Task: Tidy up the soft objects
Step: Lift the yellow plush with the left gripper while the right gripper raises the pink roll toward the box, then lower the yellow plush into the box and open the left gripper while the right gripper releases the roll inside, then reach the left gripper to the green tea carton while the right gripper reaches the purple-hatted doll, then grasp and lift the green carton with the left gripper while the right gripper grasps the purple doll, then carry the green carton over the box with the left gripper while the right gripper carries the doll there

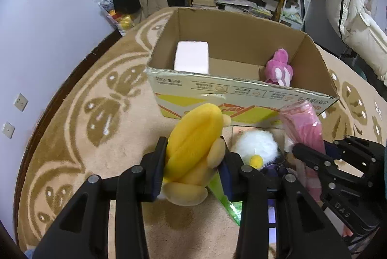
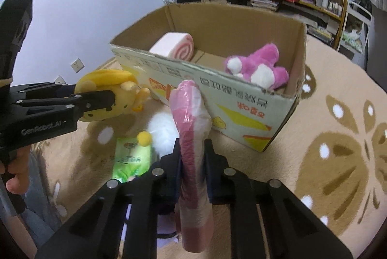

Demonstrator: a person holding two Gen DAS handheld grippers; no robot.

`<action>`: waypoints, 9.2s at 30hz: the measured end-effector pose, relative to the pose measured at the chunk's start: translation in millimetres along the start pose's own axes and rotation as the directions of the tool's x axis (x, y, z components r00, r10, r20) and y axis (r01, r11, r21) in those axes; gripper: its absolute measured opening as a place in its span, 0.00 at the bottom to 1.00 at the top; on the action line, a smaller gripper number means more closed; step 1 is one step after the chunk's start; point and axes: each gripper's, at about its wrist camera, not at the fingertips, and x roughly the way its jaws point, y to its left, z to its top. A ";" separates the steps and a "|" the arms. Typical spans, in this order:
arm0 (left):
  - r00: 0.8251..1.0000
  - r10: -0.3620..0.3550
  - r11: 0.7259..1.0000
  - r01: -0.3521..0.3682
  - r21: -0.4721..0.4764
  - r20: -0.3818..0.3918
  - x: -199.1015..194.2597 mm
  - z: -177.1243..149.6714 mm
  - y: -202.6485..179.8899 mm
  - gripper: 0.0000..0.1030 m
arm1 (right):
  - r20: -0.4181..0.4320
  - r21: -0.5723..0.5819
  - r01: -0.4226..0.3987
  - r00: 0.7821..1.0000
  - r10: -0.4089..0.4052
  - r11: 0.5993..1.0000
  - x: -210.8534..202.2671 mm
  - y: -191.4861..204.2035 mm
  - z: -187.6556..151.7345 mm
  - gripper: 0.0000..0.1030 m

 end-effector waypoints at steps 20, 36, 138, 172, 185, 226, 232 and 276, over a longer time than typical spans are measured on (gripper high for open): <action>0.995 0.030 0.998 -0.035 0.043 0.099 -45.8 -3.7 -4.0 0.36 | 0.145 0.016 -0.021 0.989 0.018 1.000 -60.6 15.5 9.2 0.16; 0.966 0.004 1.000 0.001 -0.018 0.258 -97.0 12.5 10.9 0.36 | 0.243 0.038 -0.029 0.970 0.019 0.999 -84.3 14.0 20.7 0.16; 0.946 0.132 0.989 -0.146 0.027 0.295 -86.1 54.6 -4.2 0.98 | 0.297 0.231 -0.051 0.955 -0.020 0.972 -81.4 -38.0 51.0 0.97; 0.996 0.022 0.999 -0.018 -0.046 0.085 -45.4 -7.5 2.8 0.99 | -0.019 0.125 0.032 0.999 -0.030 0.992 -29.8 9.9 -13.9 0.97; 0.999 -0.017 0.999 0.015 -0.051 -0.039 -0.3 -18.6 -2.0 0.99 | -0.161 0.112 0.005 0.987 0.013 0.994 11.2 14.0 -26.0 0.85; 0.961 -0.138 0.989 0.122 -0.082 -0.241 76.5 -39.8 -23.0 0.82 | -0.240 0.177 -0.024 0.968 0.067 0.984 37.9 12.4 -28.4 0.56; 0.968 -0.122 0.992 0.110 -0.067 -0.221 71.0 -37.6 -20.5 0.58 | -0.250 0.245 -0.038 0.963 0.101 0.969 35.6 1.7 -30.8 0.55; 0.972 0.130 0.991 -0.129 -0.022 0.196 -54.4 7.9 -12.2 0.56 | 0.196 0.183 0.032 0.978 -0.069 0.983 -82.0 -1.9 16.9 0.36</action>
